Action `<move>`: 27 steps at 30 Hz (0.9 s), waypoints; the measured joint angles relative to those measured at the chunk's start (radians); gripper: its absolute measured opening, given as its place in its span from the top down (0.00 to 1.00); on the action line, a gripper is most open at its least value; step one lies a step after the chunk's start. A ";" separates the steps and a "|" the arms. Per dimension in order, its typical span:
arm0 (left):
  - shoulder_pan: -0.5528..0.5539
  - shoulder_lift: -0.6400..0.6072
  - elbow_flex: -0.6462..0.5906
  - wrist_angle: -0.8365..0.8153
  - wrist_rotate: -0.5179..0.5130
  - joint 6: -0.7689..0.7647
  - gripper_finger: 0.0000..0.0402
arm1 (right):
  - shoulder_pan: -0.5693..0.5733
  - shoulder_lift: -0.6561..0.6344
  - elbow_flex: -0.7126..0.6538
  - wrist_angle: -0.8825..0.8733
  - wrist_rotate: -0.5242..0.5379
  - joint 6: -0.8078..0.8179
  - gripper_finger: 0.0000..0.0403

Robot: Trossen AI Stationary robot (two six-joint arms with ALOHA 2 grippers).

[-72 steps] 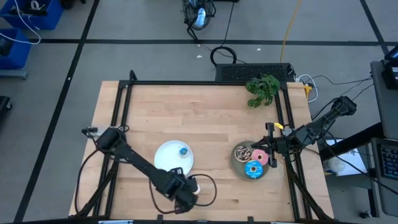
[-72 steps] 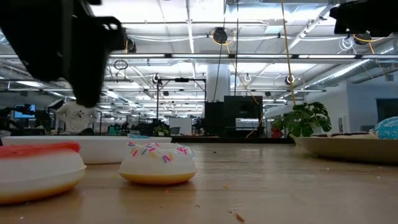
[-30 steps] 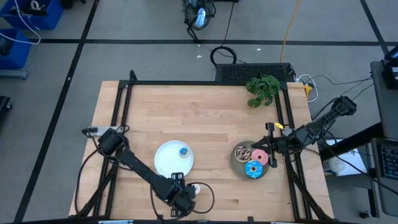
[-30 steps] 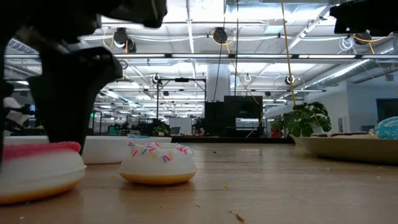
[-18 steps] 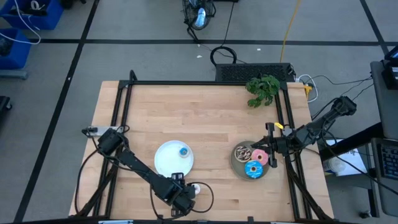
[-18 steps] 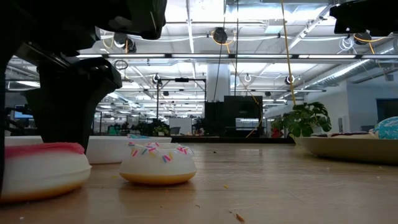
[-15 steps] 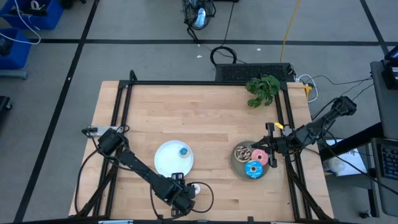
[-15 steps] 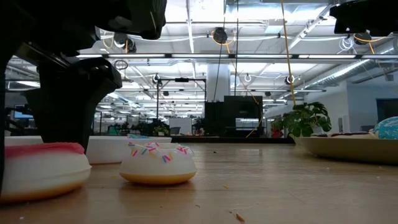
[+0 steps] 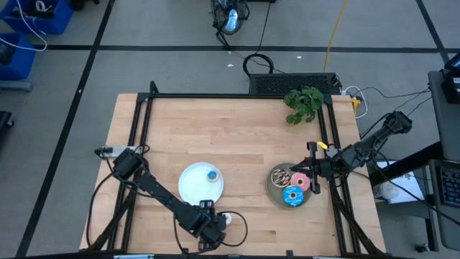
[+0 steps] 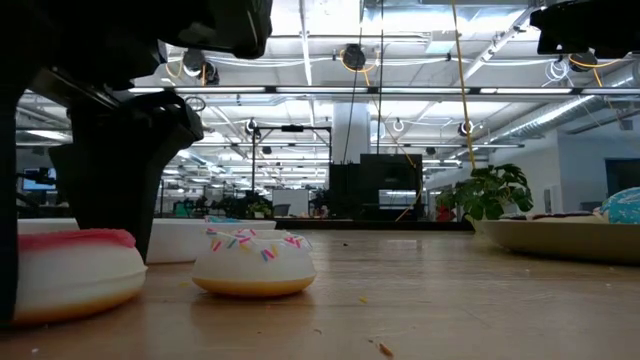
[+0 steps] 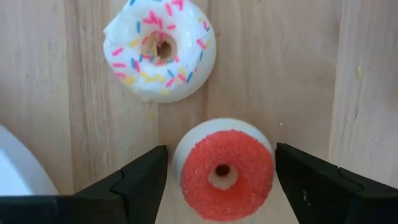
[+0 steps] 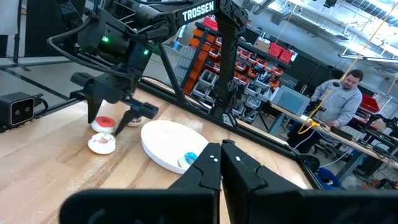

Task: Pick & Place donuts
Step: Put the small orange donut on the white plate

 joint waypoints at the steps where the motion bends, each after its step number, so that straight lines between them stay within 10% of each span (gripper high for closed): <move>1: 0.000 0.000 0.000 0.005 0.000 0.003 0.28 | 0.000 0.000 0.000 0.000 0.000 0.000 1.00; 27: 0.006 -0.050 0.012 -0.001 0.034 -0.006 0.68 | 0.000 0.000 0.000 0.000 0.000 0.000 1.00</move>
